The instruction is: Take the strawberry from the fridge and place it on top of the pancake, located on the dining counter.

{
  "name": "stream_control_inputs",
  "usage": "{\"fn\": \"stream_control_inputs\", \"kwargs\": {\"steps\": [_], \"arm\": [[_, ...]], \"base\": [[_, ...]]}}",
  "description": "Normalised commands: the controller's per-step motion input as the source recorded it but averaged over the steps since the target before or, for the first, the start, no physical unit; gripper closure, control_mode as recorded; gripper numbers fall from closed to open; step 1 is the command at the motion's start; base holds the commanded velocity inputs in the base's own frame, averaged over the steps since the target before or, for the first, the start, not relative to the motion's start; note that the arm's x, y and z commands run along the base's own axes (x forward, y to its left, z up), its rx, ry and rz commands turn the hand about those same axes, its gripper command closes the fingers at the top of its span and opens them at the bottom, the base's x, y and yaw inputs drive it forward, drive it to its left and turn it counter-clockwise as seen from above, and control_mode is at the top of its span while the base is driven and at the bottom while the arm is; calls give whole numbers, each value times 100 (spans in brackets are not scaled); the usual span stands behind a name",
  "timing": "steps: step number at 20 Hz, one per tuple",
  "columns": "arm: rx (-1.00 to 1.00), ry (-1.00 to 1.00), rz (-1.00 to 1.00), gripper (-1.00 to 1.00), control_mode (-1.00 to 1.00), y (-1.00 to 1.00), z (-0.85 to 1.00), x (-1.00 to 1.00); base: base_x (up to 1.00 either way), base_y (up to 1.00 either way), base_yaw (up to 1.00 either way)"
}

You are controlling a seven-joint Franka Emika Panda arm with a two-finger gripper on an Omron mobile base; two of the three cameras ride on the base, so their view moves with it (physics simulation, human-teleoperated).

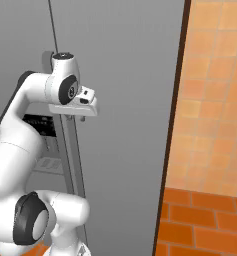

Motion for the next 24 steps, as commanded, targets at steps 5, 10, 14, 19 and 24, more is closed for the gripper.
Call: {"fn": "stream_control_inputs", "kwargs": {"steps": [5,10,14,19,24], "arm": [[0,0,0,-100,100,0,0,0],[0,0,0,-100,100,0,0,0],[0,0,0,-100,100,0,0,0],[0,0,0,-100,100,0,0,0],[0,0,0,-100,100,0,0,0]], "base": [[-9,-4,0],[-25,8,-1],[-35,40,0],[-20,40,-1],[-26,3,-7]]}}
